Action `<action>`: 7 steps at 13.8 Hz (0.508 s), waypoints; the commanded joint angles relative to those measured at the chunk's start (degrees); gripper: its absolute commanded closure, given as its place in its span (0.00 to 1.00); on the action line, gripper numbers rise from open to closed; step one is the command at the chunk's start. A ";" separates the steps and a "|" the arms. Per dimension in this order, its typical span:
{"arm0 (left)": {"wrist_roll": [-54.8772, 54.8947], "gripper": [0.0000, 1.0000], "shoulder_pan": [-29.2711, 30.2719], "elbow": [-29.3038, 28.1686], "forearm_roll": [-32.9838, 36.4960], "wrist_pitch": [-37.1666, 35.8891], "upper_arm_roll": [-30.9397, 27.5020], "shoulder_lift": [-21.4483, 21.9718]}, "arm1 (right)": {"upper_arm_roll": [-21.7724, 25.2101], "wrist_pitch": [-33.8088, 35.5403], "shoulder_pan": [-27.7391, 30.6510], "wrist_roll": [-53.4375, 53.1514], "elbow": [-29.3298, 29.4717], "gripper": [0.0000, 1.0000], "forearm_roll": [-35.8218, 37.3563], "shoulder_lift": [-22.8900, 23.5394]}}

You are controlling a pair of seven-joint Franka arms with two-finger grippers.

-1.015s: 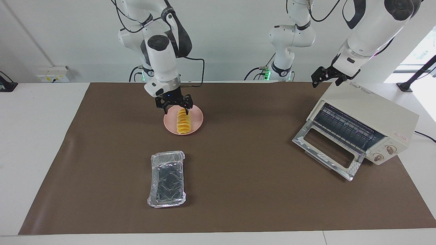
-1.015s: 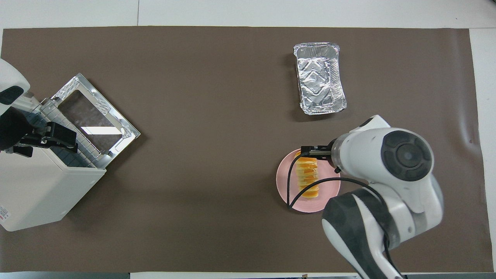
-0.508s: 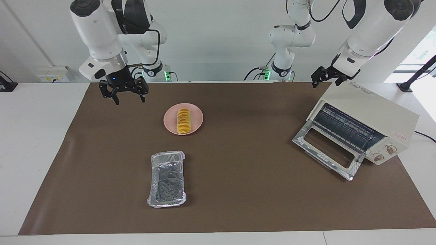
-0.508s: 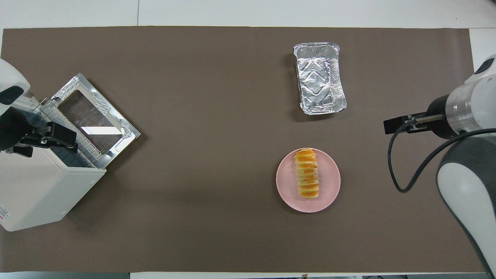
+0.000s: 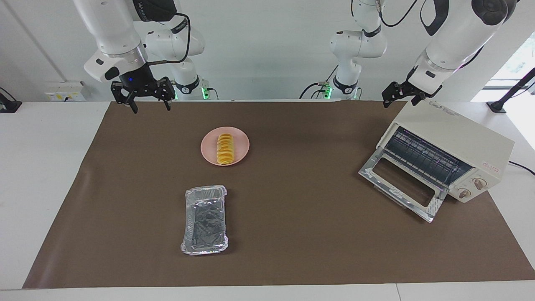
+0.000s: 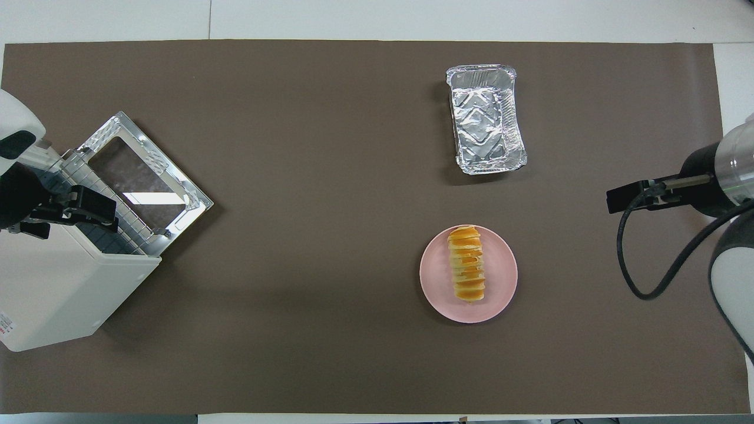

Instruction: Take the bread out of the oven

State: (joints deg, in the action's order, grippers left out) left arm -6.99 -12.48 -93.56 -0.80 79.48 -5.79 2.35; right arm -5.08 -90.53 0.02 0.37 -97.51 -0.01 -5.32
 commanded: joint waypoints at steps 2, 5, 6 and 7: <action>0.14 0.00 0.17 -0.75 -0.26 0.77 -0.10 0.90 | -0.81 2.20 1.92 1.30 2.06 0.00 0.89 1.54; 0.14 0.00 0.17 -0.66 -0.26 0.77 -0.10 0.90 | -0.81 2.02 2.18 1.30 1.62 0.00 0.89 1.45; 0.14 0.00 0.17 -0.74 -0.26 0.77 -0.10 0.90 | -0.81 2.11 2.44 1.47 1.62 0.00 0.89 1.45; 0.14 0.00 0.17 -0.75 -0.26 0.77 -0.10 0.90 | -0.81 2.20 2.53 1.56 1.62 0.00 0.80 1.45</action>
State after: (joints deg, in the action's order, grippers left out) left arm -6.99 -12.48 -93.56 -0.80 79.48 -5.79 2.35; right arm -5.05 -89.44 1.11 0.38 -96.77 0.02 -4.38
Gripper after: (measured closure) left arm 0.000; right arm 0.000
